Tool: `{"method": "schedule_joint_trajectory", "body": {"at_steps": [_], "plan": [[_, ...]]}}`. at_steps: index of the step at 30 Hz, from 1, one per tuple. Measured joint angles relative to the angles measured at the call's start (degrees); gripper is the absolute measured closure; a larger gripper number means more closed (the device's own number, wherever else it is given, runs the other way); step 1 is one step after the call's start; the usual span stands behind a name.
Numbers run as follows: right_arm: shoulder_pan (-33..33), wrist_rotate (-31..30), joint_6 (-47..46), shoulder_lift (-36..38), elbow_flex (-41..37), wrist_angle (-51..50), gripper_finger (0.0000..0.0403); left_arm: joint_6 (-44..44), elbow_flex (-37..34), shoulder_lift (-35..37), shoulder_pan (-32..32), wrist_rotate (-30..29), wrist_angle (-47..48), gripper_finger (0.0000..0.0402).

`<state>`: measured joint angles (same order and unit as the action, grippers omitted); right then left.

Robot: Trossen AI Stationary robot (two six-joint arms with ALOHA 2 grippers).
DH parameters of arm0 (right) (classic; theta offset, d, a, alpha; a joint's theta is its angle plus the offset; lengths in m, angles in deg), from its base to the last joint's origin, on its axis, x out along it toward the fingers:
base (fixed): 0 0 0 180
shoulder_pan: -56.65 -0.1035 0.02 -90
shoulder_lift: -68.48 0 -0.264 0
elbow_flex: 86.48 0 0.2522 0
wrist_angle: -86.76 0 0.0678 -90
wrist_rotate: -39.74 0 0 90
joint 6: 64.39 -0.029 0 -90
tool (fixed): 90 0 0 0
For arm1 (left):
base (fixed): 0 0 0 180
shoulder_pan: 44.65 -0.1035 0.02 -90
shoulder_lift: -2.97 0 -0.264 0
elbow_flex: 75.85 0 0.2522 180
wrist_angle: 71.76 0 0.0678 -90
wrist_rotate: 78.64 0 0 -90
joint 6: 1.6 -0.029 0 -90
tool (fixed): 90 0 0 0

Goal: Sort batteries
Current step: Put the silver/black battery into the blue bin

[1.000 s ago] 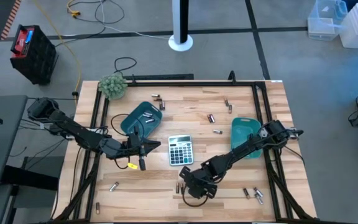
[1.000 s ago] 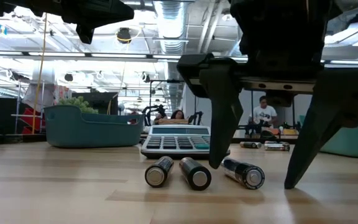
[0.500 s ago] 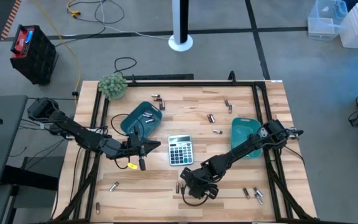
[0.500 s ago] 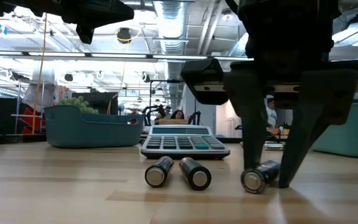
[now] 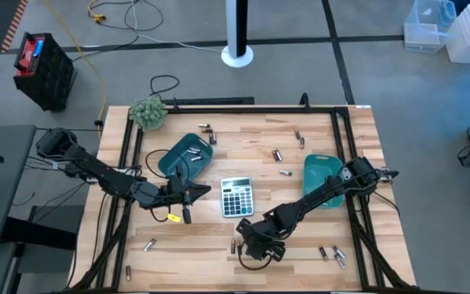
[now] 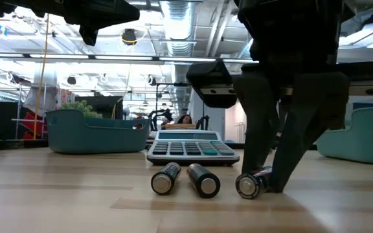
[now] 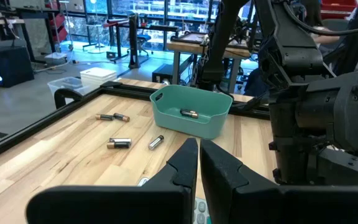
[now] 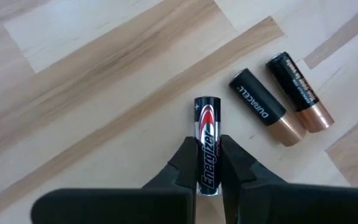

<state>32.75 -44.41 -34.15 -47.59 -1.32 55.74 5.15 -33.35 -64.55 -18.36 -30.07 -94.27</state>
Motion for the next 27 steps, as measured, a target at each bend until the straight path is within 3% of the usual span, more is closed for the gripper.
{"method": "schedule_joint_trajectory", "body": {"at_steps": [15, 21, 27], "plan": [[1.92, -0.25, 4.58, 11.84, -0.24, -8.93, 0.0361, 0.12, -0.03, 0.01, -0.02, -0.03, 0.83, 0.0388], [5.81, 0.05, 7.16, 16.38, -0.15, 1.65, 0.0361, 0.17, -0.04, 0.00, -0.02, -0.10, 0.61, 0.0388], [14.09, 0.97, 10.16, 15.66, -0.09, 16.39, 0.0359, -0.49, -0.04, 0.02, 0.00, -2.10, -5.46, 0.0388]]}}
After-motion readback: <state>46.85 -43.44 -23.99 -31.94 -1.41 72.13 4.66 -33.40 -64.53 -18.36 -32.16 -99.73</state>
